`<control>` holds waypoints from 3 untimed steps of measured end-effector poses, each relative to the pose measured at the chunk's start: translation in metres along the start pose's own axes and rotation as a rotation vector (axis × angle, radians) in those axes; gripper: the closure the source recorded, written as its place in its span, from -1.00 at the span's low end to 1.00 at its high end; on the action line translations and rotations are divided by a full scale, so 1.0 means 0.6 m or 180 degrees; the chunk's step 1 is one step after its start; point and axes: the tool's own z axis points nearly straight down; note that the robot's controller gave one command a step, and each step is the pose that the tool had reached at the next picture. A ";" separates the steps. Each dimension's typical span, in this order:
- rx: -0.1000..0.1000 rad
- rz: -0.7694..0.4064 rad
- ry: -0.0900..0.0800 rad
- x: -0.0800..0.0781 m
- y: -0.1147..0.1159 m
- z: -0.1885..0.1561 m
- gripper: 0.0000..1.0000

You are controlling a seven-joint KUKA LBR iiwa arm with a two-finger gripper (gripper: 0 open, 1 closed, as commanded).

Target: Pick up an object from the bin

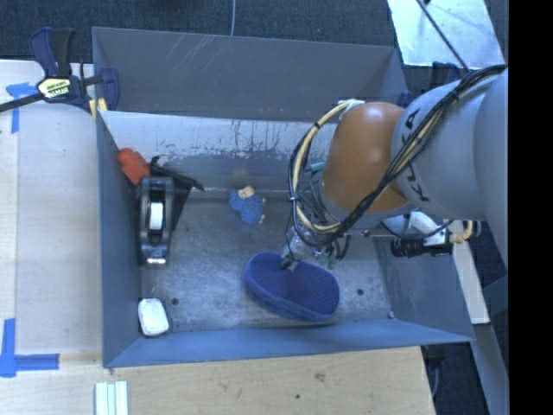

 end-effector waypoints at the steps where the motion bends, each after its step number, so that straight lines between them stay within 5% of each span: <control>1: -0.0005 0.0720 -0.0018 -0.044 0.011 0.009 1.00; 2: -0.0004 -0.0821 -0.0021 0.017 -0.034 0.049 1.00; 3: -0.0009 -0.0591 -0.0040 -0.089 0.003 0.021 1.00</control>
Offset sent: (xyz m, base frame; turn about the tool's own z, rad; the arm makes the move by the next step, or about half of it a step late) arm 0.0261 -0.0037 -0.0052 0.2273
